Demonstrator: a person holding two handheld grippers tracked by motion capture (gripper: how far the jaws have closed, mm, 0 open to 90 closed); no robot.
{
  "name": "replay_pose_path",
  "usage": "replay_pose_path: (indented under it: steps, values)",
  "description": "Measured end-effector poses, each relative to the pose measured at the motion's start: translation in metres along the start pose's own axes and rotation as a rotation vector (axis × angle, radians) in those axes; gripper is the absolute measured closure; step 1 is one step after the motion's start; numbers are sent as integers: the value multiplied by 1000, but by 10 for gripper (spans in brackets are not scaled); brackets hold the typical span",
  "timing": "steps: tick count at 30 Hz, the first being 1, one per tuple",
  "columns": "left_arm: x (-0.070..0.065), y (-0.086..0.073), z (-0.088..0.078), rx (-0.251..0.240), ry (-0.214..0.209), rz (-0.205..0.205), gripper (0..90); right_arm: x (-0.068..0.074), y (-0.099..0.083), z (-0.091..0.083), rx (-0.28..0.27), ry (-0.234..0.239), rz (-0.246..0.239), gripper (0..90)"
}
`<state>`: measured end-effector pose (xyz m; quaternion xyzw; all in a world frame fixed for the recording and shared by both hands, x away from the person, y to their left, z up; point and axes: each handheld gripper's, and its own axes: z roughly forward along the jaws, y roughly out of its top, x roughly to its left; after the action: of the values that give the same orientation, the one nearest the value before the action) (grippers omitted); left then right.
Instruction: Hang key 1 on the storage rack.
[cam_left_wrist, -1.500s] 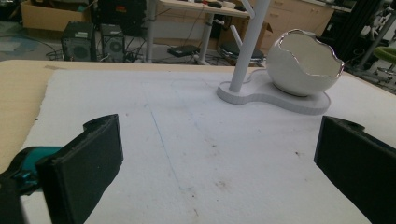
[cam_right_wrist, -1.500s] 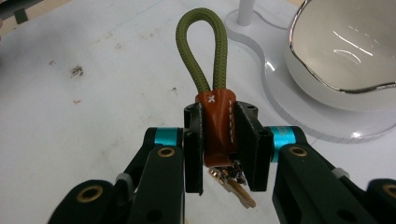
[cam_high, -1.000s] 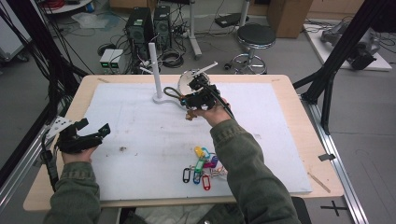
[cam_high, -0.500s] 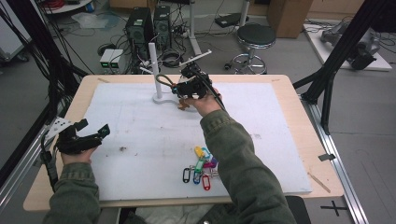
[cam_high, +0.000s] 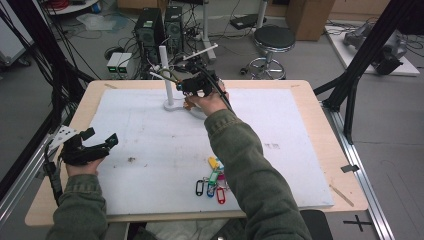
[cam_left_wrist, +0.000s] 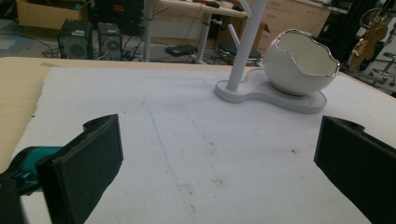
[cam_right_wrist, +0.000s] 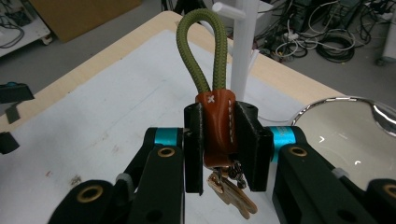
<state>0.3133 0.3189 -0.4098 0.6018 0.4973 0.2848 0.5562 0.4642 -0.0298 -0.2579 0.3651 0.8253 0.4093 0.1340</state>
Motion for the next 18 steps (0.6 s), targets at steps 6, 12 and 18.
replay_pose_path:
  steps: [6,12,18]
  values:
    - [0,0,1,-2,-3,-2,17,-4,8,4,-19,-8,-7,737]
    - [0,0,1,-4,2,-2,17,-10,8,11,-26,-5,18,737]
    - [0,0,1,-2,2,-3,17,-11,7,20,-22,-11,15,736]
